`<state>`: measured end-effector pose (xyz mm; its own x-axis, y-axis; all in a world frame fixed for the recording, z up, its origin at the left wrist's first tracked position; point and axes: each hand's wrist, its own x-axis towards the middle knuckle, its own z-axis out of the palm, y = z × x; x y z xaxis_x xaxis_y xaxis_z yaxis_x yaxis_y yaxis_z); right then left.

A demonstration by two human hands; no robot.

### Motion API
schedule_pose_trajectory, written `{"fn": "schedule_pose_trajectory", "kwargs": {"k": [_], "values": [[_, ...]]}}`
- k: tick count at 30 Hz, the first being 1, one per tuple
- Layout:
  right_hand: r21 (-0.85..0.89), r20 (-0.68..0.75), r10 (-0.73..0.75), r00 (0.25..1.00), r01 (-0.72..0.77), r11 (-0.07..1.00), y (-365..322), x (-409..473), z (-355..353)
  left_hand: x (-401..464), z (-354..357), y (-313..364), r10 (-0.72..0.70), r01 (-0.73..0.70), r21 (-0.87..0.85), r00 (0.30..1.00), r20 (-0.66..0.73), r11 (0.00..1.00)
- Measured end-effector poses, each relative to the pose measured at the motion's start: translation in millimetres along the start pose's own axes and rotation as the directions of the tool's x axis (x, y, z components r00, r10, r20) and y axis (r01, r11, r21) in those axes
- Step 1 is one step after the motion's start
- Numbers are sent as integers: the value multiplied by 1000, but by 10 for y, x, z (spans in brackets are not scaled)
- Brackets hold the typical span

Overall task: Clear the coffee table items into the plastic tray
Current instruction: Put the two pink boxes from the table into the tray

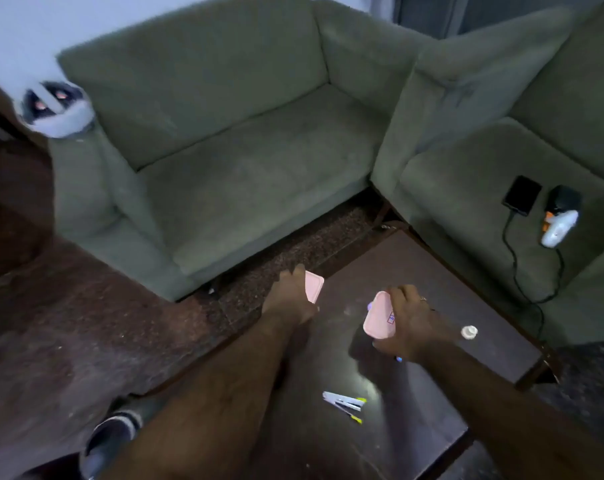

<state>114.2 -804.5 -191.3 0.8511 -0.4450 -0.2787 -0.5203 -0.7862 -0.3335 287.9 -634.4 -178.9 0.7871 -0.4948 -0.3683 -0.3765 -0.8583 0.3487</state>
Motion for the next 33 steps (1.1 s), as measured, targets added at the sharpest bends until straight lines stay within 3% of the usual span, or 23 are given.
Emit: {"fn": "schedule_pose_trajectory", "kwargs": {"k": [5, 8, 15, 19, 24, 27, 33], "values": [[11, -22, -147, 989, 148, 989, -1183, 45, -264, -572, -886, -920, -63, 61, -32, 995, -82, 998], [21, -32, -277, 960, 277, 961, -2133, -81, -292, -1129, -1410, -1756, -193, 187, -52, 970, -148, 981], [60, 20, -548, 836, 546, 836, -4205, -753, 220, -2836, -1956, -3716, -485, 460, -153, 834, -262, 874], [122, 108, -683, 723, 672, 730, -5190, -1334, 875, -3900, -1681, -4675, -650, 593, -269, 706, -280, 759], [148, 224, -753, 619, 742, 654, -5925, -2034, 1759, -4786, -1003, -5292, -727, 651, -343, 664, -175, 677], [141, 297, -770, 564, 772, 620, -6192, -2339, 2231, -5055, -637, -5414, -756, 709, -271, 634, -160, 651], [132, 448, -735, 509, 775, 618, -6419, -2680, 3067, -5235, 57, -5477, -732, 732, -46, 674, -102, 680]]}}
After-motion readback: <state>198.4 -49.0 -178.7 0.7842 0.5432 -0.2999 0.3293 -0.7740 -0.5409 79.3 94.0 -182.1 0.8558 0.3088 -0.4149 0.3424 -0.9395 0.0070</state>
